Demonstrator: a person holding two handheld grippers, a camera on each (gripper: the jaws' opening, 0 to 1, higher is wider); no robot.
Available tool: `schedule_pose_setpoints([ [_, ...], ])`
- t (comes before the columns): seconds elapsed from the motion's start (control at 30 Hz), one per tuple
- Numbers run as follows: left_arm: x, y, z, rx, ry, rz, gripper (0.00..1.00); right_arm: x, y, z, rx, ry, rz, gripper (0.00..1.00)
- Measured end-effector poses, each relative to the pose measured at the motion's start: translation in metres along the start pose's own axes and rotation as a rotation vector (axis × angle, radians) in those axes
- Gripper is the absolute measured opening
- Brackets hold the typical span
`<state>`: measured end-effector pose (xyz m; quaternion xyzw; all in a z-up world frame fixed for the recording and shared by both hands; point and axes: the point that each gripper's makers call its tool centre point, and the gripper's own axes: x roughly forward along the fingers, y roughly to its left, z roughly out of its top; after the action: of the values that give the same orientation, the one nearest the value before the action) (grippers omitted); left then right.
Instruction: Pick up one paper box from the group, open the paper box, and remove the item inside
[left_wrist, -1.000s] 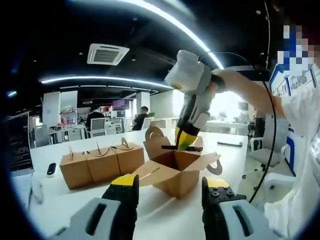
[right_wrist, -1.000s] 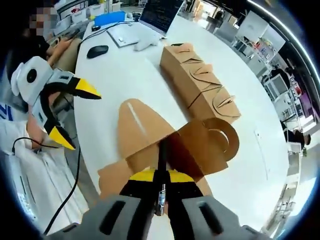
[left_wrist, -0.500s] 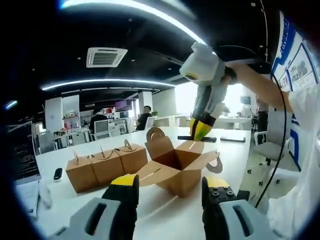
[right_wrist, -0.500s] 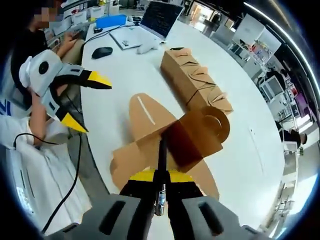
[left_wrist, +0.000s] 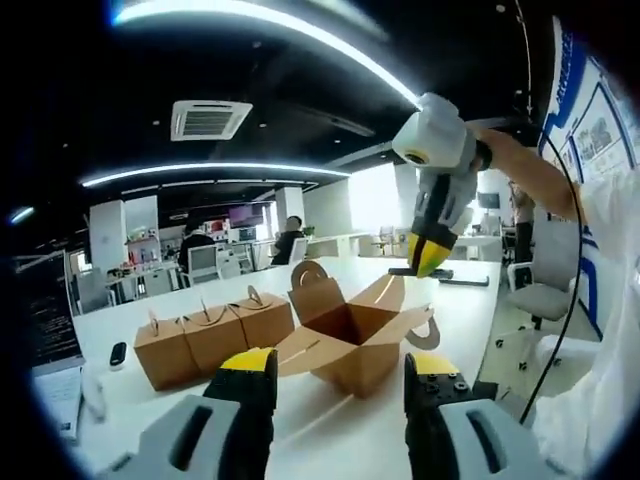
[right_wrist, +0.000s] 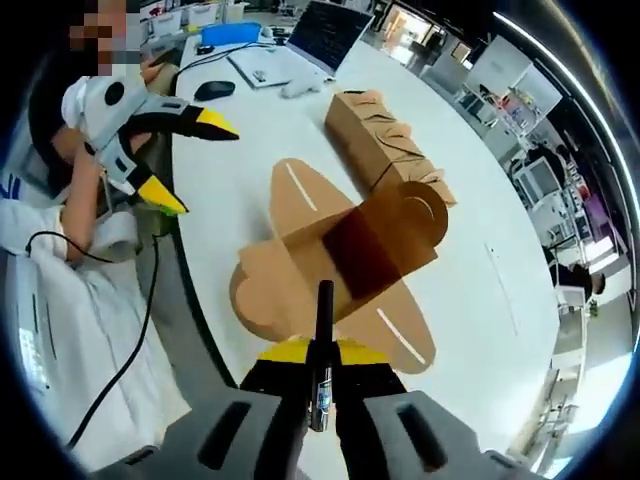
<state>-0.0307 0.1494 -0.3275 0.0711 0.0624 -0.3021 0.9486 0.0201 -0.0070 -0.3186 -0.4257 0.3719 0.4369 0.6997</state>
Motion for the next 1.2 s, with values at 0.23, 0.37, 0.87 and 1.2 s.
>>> schedule_pose_setpoints([
  [0.23,0.004,-0.002,-0.001,-0.004,0.003,-0.015,0.52,-0.007,0.005,-0.015,-0.017,0.011,0.003,0.08],
  [0.37,0.006,0.001,0.0,-0.029,-0.011,-0.015,0.52,-0.006,0.017,-0.024,-0.055,0.022,0.014,0.08],
  [0.87,0.004,-0.01,0.009,-0.127,-0.06,-0.095,0.52,0.013,0.049,-0.046,-0.154,0.058,0.067,0.08],
  [1.2,0.005,-0.01,0.006,-0.119,-0.043,-0.097,0.51,0.035,0.068,-0.057,-0.2,0.094,0.112,0.08],
])
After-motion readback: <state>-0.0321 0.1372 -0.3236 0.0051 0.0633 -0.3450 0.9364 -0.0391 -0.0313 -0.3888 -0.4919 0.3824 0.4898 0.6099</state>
